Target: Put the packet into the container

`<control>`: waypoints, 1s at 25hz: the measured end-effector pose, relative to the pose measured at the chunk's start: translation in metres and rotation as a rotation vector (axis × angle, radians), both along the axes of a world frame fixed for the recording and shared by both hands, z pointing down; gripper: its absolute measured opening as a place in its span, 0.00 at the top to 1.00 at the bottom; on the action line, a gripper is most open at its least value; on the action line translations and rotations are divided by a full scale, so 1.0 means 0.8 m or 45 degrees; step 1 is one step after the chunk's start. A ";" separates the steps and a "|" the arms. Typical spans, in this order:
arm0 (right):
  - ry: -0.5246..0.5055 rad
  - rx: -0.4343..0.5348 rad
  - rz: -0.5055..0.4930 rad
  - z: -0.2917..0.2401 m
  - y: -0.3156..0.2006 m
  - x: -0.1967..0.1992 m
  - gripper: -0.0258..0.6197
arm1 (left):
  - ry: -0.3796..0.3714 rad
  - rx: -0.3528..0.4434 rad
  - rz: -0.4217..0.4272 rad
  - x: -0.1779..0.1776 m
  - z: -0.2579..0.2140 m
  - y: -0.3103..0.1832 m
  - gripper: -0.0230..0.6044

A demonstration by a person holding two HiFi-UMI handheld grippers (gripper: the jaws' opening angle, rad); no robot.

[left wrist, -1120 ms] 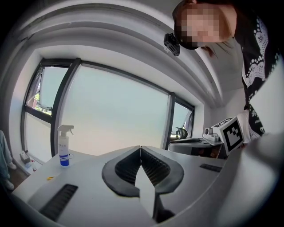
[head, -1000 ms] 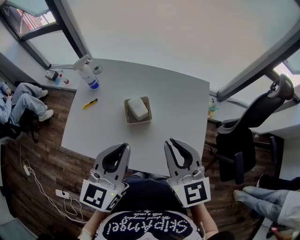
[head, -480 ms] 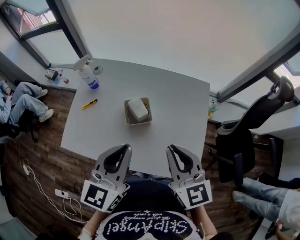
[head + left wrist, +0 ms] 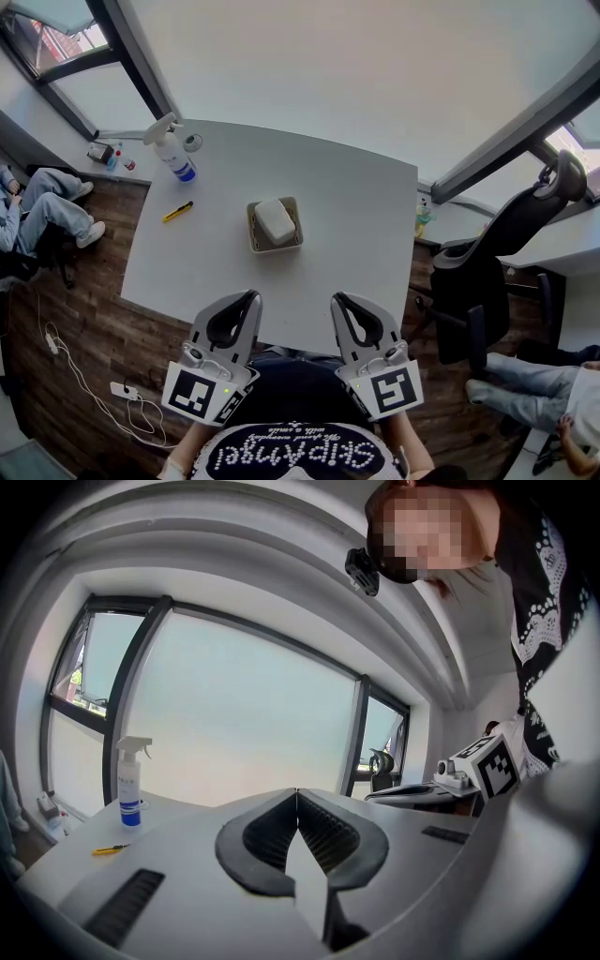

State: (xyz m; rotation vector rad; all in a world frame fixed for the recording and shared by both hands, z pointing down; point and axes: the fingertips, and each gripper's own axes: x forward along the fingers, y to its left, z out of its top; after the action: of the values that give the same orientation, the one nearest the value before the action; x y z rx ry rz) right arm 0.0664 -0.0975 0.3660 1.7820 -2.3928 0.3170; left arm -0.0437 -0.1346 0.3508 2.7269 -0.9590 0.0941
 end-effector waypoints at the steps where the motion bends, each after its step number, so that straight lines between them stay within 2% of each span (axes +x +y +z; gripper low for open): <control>1: 0.000 -0.002 0.001 0.000 0.000 0.000 0.92 | 0.000 -0.001 0.000 0.000 0.000 0.000 0.95; 6: 0.002 -0.024 0.005 0.005 0.002 0.001 0.93 | -0.002 -0.008 0.003 -0.002 0.002 0.000 0.95; 9: 0.040 -0.103 -0.002 0.017 0.007 0.003 0.93 | 0.000 -0.008 0.005 -0.004 0.002 0.000 0.95; 12: 0.033 -0.125 0.008 0.020 0.007 0.004 0.93 | 0.003 -0.007 0.002 -0.006 0.002 -0.001 0.95; 25: 0.023 -0.091 -0.003 0.019 0.007 -0.003 0.93 | 0.003 -0.004 -0.007 -0.019 0.002 -0.003 0.95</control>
State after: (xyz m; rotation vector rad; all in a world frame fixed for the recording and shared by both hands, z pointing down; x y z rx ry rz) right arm 0.0636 -0.0921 0.3810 1.7440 -2.3401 0.3801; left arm -0.0590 -0.1366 0.3524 2.7210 -0.9652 0.0917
